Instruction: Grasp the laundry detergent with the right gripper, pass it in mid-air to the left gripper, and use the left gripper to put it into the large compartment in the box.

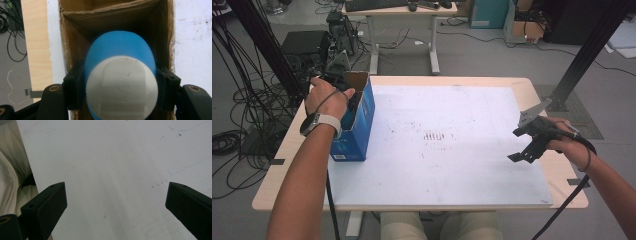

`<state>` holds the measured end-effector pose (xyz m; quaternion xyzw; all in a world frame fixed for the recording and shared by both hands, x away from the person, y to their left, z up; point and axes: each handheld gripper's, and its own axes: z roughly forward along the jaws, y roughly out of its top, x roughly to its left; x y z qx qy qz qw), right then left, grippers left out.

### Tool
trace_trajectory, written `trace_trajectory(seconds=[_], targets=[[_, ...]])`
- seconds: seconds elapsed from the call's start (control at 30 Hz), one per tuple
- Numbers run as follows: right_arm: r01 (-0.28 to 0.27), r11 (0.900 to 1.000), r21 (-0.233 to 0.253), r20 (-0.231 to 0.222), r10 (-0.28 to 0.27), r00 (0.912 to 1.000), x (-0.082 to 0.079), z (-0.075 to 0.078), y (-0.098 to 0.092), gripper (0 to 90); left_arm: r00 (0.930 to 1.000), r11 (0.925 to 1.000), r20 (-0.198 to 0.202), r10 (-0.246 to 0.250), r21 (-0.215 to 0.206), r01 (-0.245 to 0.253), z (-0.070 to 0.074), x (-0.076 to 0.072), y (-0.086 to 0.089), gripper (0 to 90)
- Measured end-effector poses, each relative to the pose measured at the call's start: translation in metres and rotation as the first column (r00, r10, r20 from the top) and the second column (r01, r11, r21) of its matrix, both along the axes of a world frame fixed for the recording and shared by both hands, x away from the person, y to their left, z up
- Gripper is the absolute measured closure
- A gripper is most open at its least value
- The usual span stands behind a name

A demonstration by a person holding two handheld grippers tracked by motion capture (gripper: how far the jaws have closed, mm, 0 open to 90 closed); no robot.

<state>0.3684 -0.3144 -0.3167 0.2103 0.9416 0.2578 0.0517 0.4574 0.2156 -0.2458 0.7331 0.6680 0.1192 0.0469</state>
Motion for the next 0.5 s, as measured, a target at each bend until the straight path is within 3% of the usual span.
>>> trace_trajectory(seconds=[0.5], targets=[[-0.002,1.000,-0.003,-0.008,0.002,1.0000,0.000,-0.001,-0.001,3.8,0.9999,0.9999,-0.010,0.005,-0.014,-0.005,-0.017,0.001,0.001,37.5]])
